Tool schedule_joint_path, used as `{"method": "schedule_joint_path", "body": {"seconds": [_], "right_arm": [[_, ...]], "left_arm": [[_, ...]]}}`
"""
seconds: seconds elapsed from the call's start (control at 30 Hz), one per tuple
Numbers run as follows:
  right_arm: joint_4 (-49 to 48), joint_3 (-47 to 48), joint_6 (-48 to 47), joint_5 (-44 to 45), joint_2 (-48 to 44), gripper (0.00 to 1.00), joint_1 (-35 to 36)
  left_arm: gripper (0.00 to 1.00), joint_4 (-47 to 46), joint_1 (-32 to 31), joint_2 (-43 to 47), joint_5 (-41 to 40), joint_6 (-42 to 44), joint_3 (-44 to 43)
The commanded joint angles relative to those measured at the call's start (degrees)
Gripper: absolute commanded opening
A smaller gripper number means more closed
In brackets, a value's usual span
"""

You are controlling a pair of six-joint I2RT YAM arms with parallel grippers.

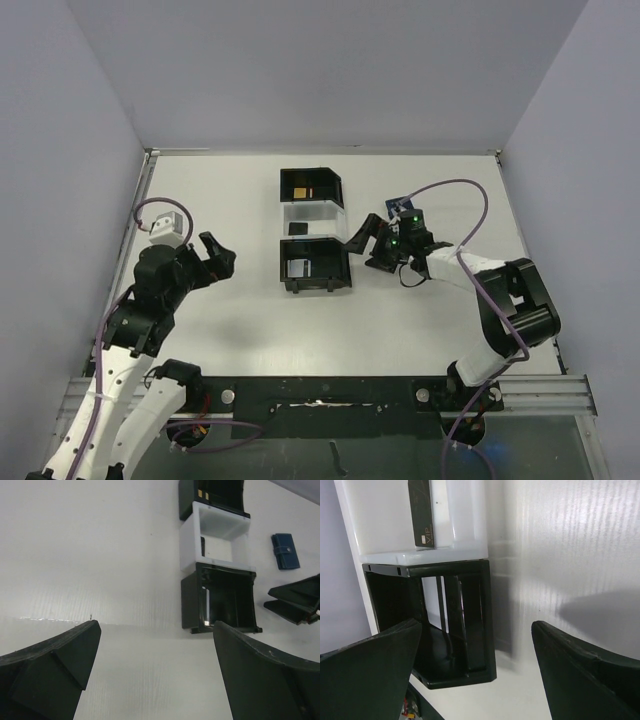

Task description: Take the credit cards out of the card holder

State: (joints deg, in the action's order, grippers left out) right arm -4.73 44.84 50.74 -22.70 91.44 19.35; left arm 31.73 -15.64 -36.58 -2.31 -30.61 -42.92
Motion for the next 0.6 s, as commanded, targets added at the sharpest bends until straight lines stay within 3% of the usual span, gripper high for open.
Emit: {"method": "schedule_joint_path", "body": {"seconds": [0.0,0.57], "right_arm": [[-9.0,1.5,4.1,0.2,0.5,0.98,2.3],[-11.5,6.0,8.7,4.7,4.4,0.97,15.2]], "left_arm": [[0.97,-1.4,0.3,2.0,-13.4,4.4,0.7],[0.97,-9.5,1.9,3.6,-13.7,5.4,3.6]]}}
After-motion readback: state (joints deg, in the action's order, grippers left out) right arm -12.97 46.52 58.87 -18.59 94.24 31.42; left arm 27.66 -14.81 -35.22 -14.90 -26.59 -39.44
